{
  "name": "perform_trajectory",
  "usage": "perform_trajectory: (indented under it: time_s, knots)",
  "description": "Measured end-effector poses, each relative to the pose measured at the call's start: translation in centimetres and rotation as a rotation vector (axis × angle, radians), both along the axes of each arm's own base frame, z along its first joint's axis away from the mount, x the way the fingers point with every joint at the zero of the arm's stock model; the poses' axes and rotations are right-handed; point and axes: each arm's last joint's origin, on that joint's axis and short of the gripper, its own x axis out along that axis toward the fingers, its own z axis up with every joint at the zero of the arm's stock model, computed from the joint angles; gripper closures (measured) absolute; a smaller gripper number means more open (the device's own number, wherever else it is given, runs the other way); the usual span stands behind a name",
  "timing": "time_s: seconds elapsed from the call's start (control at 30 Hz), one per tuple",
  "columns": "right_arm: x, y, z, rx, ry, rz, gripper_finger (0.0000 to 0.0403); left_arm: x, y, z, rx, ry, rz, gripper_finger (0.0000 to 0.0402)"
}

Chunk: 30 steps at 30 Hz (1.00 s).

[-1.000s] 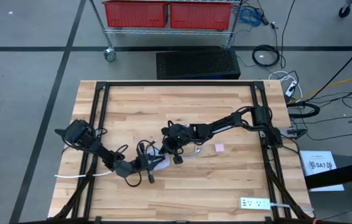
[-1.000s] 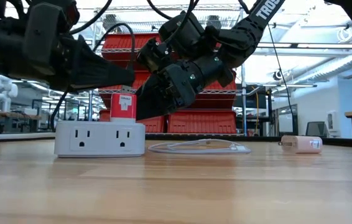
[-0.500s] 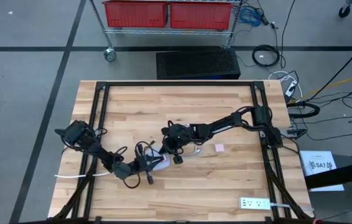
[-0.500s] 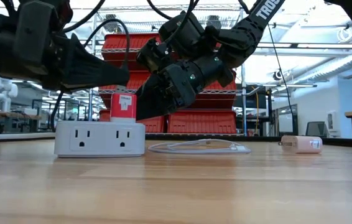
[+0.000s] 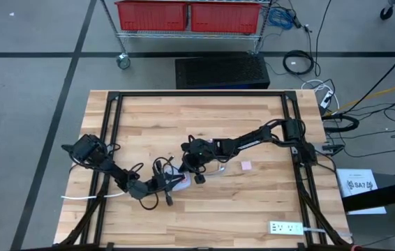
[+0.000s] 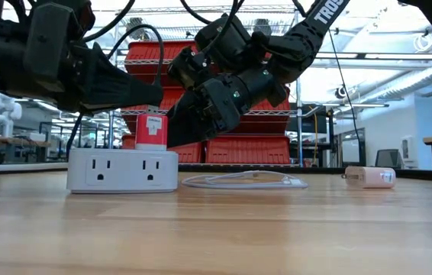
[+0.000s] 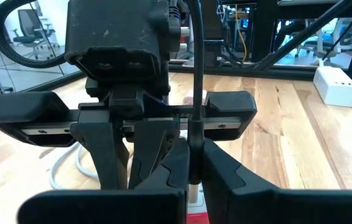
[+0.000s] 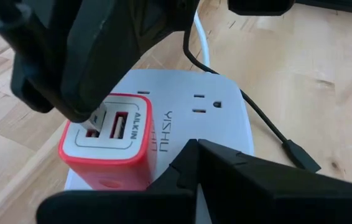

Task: Insert USB
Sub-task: Insert the black charger cable into the red charger adapter on the left white outlet extension

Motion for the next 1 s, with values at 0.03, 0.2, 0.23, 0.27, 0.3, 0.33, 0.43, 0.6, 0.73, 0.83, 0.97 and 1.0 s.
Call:
perform_trajectory:
  time_s: [0.03,0.2,0.23,0.27,0.3,0.33,0.43,0.6,0.73,0.83,0.97,1.0]
  knots:
    - [0.0,0.0,0.0,0.000,0.000,0.000,0.0403,0.0,0.0,0.0,-0.001,-0.001,0.000,0.0378]
    - [0.0,0.0,0.0,0.000,0.000,0.000,0.0403,0.2,0.2,0.0,-0.021,-0.006,-0.011,0.0378]
    - [0.0,0.0,0.0,0.001,0.001,0.001,0.0403,0.2,0.3,0.0,-0.022,-0.006,-0.013,0.0378]
    - [0.0,0.0,0.0,0.001,0.001,0.001,0.0403,0.2,0.3,0.0,-0.022,-0.006,-0.014,0.0378]
    - [0.0,0.0,0.0,0.001,0.001,0.001,0.0403,0.2,0.3,0.0,-0.022,-0.005,-0.014,0.0378]
    - [0.0,0.0,0.0,0.001,0.001,0.001,0.0403,0.2,0.3,0.0,-0.022,-0.004,-0.014,0.0378]
    - [0.0,0.0,0.0,0.001,0.001,0.002,0.0403,0.3,0.3,-0.4,-0.018,0.005,-0.014,0.0378]
    - [0.0,0.0,0.0,0.002,0.002,0.003,0.0403,0.3,0.2,-1.2,-0.036,0.010,-0.006,0.0378]
    - [0.0,0.0,0.0,0.002,0.006,0.003,0.0403,0.3,0.2,-1.4,-0.026,0.020,-0.004,0.0378]
    - [0.0,0.0,0.0,0.002,0.006,0.003,0.0403,0.1,0.1,-1.5,-0.009,0.038,-0.001,0.0378]
    - [0.0,0.0,0.0,0.000,0.006,0.000,0.0403,-0.1,-0.1,-1.9,-0.010,0.061,0.010,0.0378]
    - [0.0,0.0,-0.1,0.000,0.006,0.000,0.0403,-0.1,-0.1,-1.9,-0.010,0.061,0.011,0.0378]
